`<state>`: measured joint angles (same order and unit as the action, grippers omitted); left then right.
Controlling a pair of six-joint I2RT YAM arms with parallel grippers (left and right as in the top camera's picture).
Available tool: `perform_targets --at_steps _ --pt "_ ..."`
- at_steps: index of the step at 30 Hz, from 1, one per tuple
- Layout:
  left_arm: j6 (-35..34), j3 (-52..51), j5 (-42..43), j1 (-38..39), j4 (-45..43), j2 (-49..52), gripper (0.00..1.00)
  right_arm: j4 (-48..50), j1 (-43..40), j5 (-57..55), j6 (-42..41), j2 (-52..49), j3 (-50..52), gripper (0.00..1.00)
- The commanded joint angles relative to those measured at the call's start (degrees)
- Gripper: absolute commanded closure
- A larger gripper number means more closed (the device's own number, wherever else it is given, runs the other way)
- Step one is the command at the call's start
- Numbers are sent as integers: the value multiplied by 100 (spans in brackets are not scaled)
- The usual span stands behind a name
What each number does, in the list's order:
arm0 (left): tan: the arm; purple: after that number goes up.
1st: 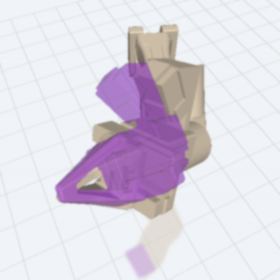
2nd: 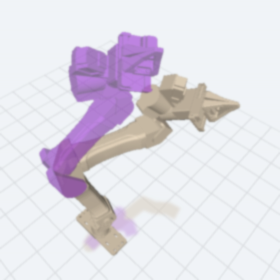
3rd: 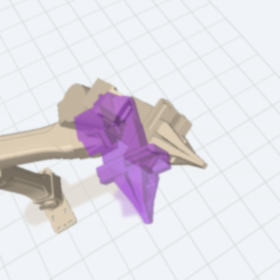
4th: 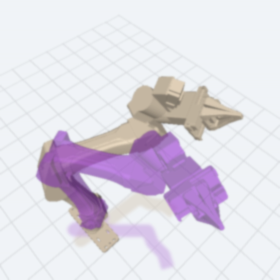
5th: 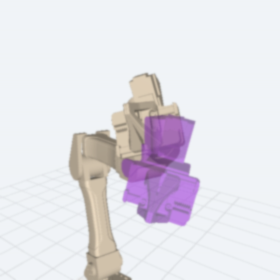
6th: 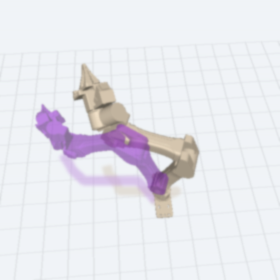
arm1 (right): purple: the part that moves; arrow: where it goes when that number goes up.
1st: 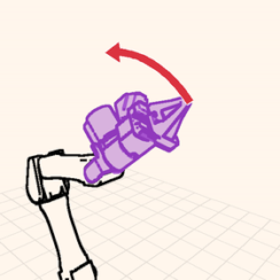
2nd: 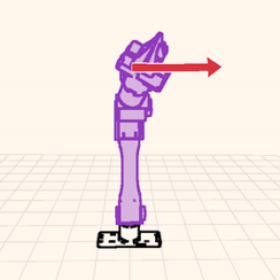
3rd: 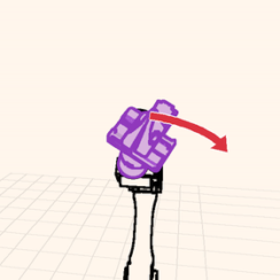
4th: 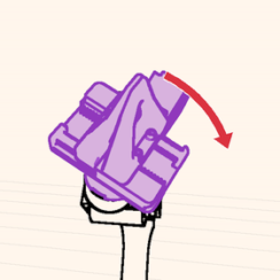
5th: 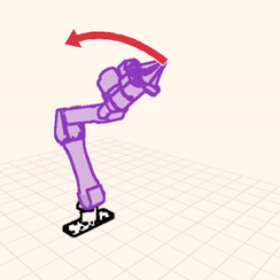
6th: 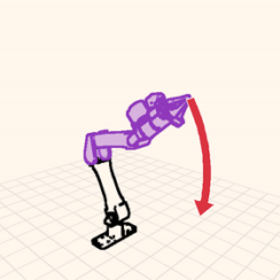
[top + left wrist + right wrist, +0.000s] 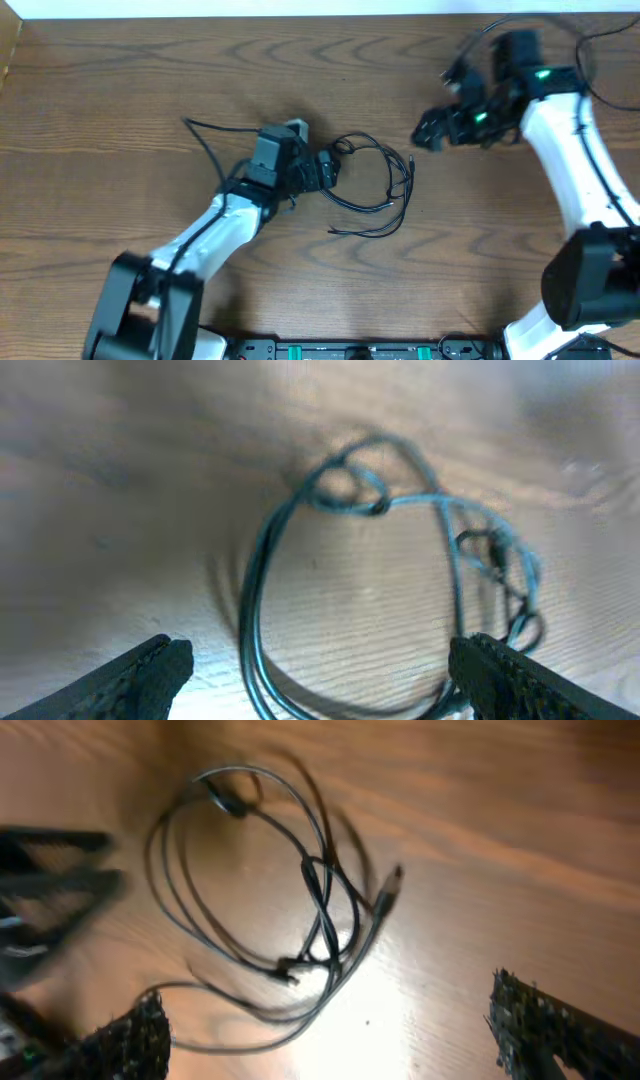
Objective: Untangle cables
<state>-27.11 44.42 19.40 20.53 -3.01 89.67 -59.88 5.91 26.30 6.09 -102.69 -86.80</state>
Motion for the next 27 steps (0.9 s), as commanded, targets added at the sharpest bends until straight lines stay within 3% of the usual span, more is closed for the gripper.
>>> perform_targets --at_steps 1,8,16,18,19,20,23,24,27 --pt "205 55 26 -299 -2 -802 10 431 334 -157 127 -83 595 1" --pt "205 55 26 -774 708 -2253 9 1805 953 -466 -33 -83 1792 1" --pt "203 52 -83 -901 2022 -3224 9 2686 1329 -1169 -131 -83 2391 5" --pt "203 52 -83 -901 2312 -3340 9 2855 1331 -1244 -133 -83 2437 29" --pt "203 52 -83 -901 2439 -3373 9 2916 1331 -1244 -133 -83 2437 53" --pt "203 52 -83 -901 2538 -3386 9 2973 1331 -1241 -136 -83 2437 66" --pt "203 52 -85 -901 2837 -3383 9 3202 1331 -1224 -286 -83 2437 92" --pt "203 52 -85 -901 2931 -3383 9 3274 1331 -1224 -339 -83 2437 99" --pt "203 52 -85 -901 3150 -3383 9 3429 1322 -1228 -345 -81 2424 99"
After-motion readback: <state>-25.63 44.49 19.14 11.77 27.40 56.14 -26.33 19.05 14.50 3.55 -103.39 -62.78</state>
